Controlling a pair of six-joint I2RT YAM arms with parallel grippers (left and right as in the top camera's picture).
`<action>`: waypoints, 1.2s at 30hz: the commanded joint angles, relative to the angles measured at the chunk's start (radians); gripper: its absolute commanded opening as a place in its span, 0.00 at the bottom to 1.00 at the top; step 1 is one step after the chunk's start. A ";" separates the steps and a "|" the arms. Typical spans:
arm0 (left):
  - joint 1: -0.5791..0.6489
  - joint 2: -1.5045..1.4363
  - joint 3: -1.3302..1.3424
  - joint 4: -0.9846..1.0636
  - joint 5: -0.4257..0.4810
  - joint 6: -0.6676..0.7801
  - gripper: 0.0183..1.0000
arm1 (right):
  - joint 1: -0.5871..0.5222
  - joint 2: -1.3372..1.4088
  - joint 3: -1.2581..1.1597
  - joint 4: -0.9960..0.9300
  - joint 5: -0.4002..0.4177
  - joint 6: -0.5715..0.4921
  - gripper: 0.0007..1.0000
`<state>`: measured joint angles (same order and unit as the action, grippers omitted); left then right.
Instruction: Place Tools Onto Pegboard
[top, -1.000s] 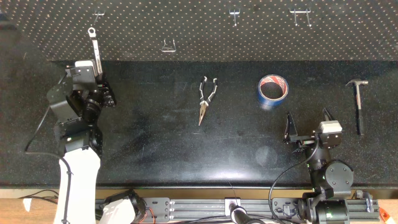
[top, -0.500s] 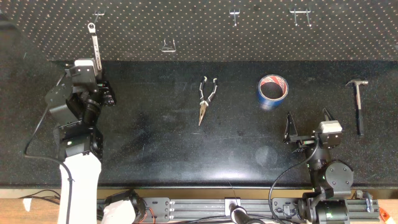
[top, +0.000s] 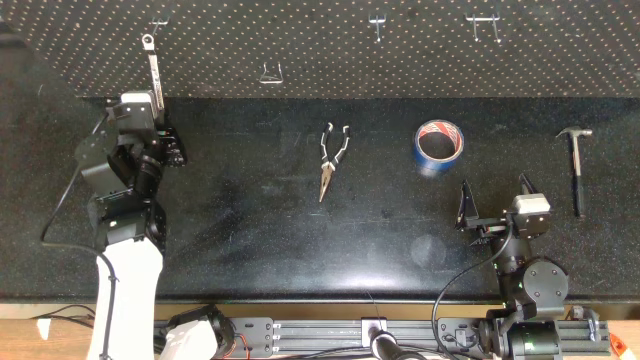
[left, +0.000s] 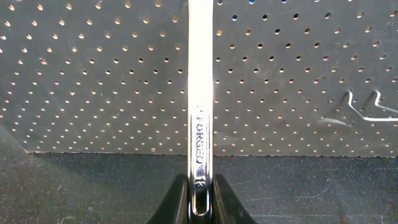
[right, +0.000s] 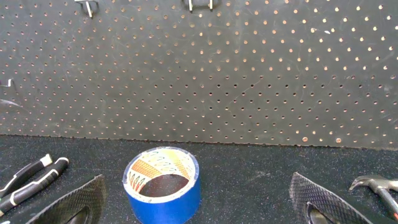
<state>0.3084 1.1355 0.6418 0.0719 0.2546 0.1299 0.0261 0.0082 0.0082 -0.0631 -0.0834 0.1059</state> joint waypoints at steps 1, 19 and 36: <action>-0.001 0.012 0.015 0.027 -0.012 0.009 0.01 | -0.004 -0.006 -0.004 -0.003 -0.002 -0.014 0.96; 0.001 0.089 0.017 0.052 -0.016 0.009 0.01 | -0.004 -0.006 -0.004 -0.003 -0.002 -0.014 0.96; 0.001 0.101 0.017 0.058 -0.020 0.009 1.00 | -0.004 -0.006 -0.004 -0.003 -0.002 -0.014 0.96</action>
<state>0.3084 1.2270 0.6418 0.1349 0.2432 0.1337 0.0261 0.0082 0.0082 -0.0635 -0.0834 0.1059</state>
